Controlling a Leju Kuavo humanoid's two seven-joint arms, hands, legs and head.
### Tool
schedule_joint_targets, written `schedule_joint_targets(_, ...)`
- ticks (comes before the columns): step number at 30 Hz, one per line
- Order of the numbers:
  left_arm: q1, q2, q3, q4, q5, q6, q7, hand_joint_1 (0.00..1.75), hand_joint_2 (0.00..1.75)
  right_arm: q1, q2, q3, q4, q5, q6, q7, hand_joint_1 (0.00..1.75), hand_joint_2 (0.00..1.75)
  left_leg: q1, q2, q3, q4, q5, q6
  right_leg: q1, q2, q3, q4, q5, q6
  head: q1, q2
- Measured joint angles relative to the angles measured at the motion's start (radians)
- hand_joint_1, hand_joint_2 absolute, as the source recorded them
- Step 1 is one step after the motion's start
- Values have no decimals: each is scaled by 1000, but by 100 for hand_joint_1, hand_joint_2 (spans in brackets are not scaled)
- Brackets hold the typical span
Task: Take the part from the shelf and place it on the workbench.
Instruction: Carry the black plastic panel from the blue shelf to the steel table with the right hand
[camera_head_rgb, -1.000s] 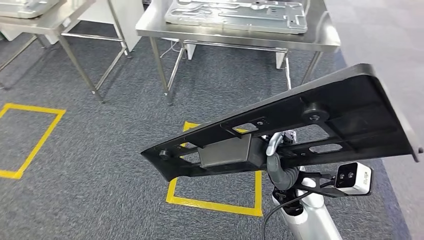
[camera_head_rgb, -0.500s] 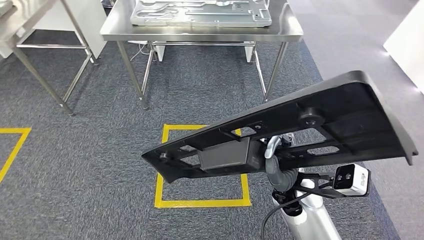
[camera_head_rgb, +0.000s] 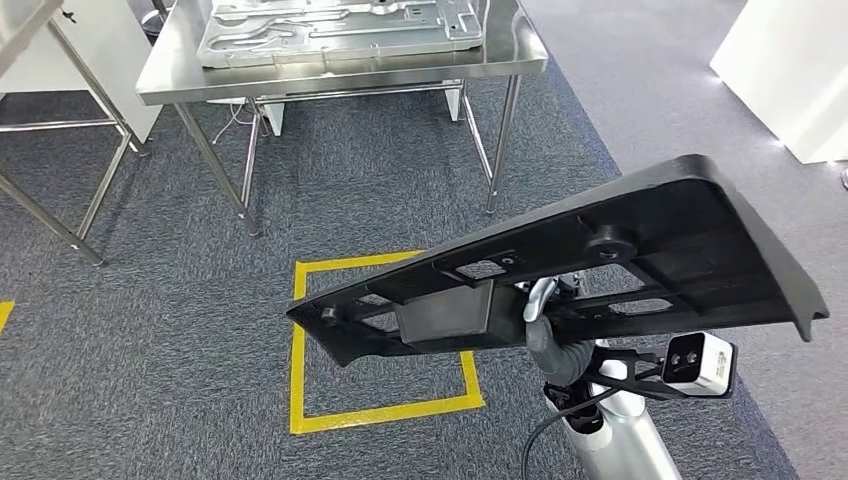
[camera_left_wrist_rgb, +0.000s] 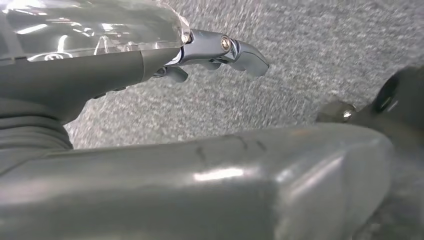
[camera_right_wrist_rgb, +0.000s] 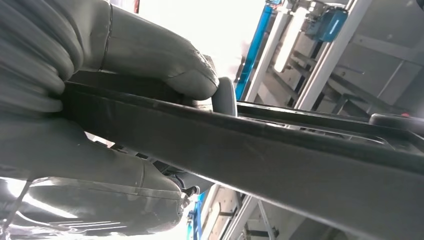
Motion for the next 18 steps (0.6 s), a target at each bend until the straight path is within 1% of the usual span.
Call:
schedule_joint_targets(1, -2, 0, -2, 0, 0, 0, -2, 0, 0, 1, 0, 0, 0, 0, -2, 0, 175, 175, -2, 0, 15, -35, 4, 8, 1, 2, 1, 0, -4, 6, 0, 0)
schedule_joint_targets(2, -3, 0, -4, 0, 0, 0, -4, 0, 0, 2, 0, 0, 0, 0, -3, 0, 175, 175, -4, 0, 21, -50, -2, 17, 2, 4, 3, 4, -4, 13, 0, 0)
schedule_joint_targets(4, -4, 0, -7, 0, 0, -1, -8, 0, 0, 6, 0, -2, -1, 0, -3, 0, 175, 175, -3, -1, 32, -59, -4, 32, 1, 4, 7, 11, -3, 27, 0, 0)
schedule_joint_targets(5, -4, 0, -8, 0, 0, -1, -9, 0, 0, 9, 0, -5, -2, 1, -1, 0, 175, 175, -1, -1, 42, -62, -6, 38, 0, 2, 5, 26, -6, 33, 0, 0)
schedule_joint_targets(6, -4, 0, -10, 0, 0, -3, -11, 0, 0, 11, 0, -8, -4, 1, 3, -1, 175, 175, 0, -1, 53, -63, -9, 44, -1, 1, -7, 53, -19, 39, 0, 0)
schedule_joint_targets(7, -4, 0, -13, 0, 0, -4, -12, 0, 0, 13, 0, -13, -5, 2, 7, -1, 175, 175, 0, -2, 63, -64, -14, 47, -3, -1, -32, 100, -38, 44, 0, 0)
schedule_joint_targets(8, -4, 0, -16, 0, 0, -6, -13, 0, 0, 17, 0, -18, -6, 3, 11, -1, 175, 175, 0, -2, 71, -64, -21, 49, -4, -2, -69, 160, -61, 48, 0, 0)
schedule_joint_targets(9, -4, 1, -20, 0, 0, -7, -13, 0, 0, 21, 0, -23, -7, 5, 13, -1, 175, 175, 0, -2, 79, -64, -28, 50, -6, -2, -113, 224, -83, 52, 0, 0)
schedule_joint_targets(10, -3, 1, -24, 0, 0, -8, -14, 0, 0, 26, 0, -26, -7, 6, 15, -1, 175, 175, 0, -2, 89, -64, -37, 49, -7, -2, -152, 269, -95, 54, 0, 0)
schedule_joint_targets(11, -3, 1, -27, 0, 0, -9, -14, 0, 0, 30, 0, -29, -7, 8, 15, -1, 175, 175, 0, -2, 100, -64, -47, 48, -8, -2, -177, 284, -93, 55, 0, 0)
schedule_joint_targets(12, -2, 0, -30, 0, 0, -9, -14, 0, 0, 33, 0, -32, -8, 9, 15, -1, 175, 175, 0, -3, 114, -64, -58, 46, -9, -3, -185, 262, -76, 54, 0, 0)
schedule_joint_targets(13, -2, 0, -32, 0, 0, -9, -14, 0, 0, 34, 0, -35, -8, 10, 15, -1, 175, 175, 0, -3, 131, -64, -72, 44, -10, -4, -177, 209, -42, 51, 0, 0)
schedule_joint_targets(14, -1, 0, -34, 0, 0, -10, -14, 0, 0, 34, 0, -38, -9, 10, 15, -1, 175, 175, 0, -2, 146, -64, -86, 41, -10, -7, -164, 142, 14, 46, 0, 0)
schedule_joint_targets(15, -2, 0, -35, 0, 0, -10, -15, 0, 0, 35, 0, -41, -10, 10, 15, -1, 175, 175, 0, -2, 160, -66, -100, 37, -6, -10, -151, 88, 55, 40, 0, 0)
schedule_joint_targets(16, -3, 0, -37, 0, 0, -10, -15, 0, 0, 36, 0, -43, -10, 10, 15, -1, 175, 175, 0, -2, 172, -71, -113, 30, -2, -13, -142, 54, 85, 33, -1, 0)
schedule_joint_targets(17, -5, 0, -38, 0, 0, -10, -15, 0, 0, 37, 0, -46, -12, 10, 15, -1, 175, 175, 0, -1, 186, -77, -121, 23, 3, -14, -136, 39, 96, 26, -1, 0)
schedule_joint_targets(18, -9, 0, -39, 0, -3, -10, -16, 0, 0, 37, 0, -48, -14, 10, 15, -1, 175, 175, -1, 0, 198, -79, -119, 15, 6, -12, -128, 39, 80, 18, -1, 0)
